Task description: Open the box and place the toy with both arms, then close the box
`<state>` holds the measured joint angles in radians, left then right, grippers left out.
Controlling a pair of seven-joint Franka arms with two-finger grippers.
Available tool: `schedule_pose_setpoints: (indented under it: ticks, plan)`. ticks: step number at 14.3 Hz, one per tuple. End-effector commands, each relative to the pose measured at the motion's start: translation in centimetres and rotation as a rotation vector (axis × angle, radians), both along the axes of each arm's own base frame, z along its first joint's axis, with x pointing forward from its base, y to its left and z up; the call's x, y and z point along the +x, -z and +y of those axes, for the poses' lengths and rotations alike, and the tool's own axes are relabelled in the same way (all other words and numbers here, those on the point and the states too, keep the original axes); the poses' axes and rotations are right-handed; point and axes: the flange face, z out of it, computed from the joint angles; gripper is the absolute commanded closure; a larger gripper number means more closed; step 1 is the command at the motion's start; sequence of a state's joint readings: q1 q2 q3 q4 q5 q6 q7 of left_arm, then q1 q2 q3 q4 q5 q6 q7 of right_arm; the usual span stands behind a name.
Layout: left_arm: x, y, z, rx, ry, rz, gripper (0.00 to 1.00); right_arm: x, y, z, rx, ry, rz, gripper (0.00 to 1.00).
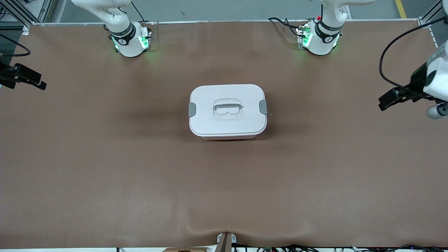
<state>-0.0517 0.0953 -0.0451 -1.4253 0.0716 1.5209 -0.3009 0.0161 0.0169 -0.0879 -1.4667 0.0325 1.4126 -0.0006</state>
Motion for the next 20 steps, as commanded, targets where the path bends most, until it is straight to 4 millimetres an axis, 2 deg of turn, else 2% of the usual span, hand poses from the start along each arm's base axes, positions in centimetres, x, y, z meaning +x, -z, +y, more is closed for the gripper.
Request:
schedule_pose_setpoints:
  ticks: [1,3,5,6,8,11,13,20]
  plan:
    - [-2.3,-1.5,1.0,-0.017,0.067,0.009,0.00,-0.2,-0.2,0.2,-0.004,0.010,0.000,0.00]
    - [-3.1,-1.7,2.4,-0.016,0.046,0.035,0.00,-0.1,-0.1,0.2,-0.004,0.010,0.003,0.00]
    - [-3.2,-1.6,2.3,-0.016,0.053,0.037,0.00,-0.1,-0.1,0.2,-0.004,0.010,0.003,0.00]
    - [-3.9,-2.3,1.8,-0.015,0.064,0.025,0.00,-0.1,-0.1,0.2,-0.004,0.012,0.003,0.00]
    - [-5.6,-2.2,1.6,-0.015,0.070,0.025,0.00,-0.1,-0.1,0.2,-0.004,0.012,0.003,0.00]
    - [-5.5,-2.1,1.7,-0.020,0.188,0.022,0.00,-0.1,-0.1,0.2,-0.003,0.012,0.002,0.00]
    - [-5.4,-2.6,1.6,-0.036,0.212,0.011,0.00,-0.1,-0.1,0.3,-0.003,0.010,0.002,0.00]
    - [-5.4,-2.6,1.7,-0.038,0.218,0.012,0.00,-0.1,0.0,0.5,-0.001,0.007,0.003,0.00]
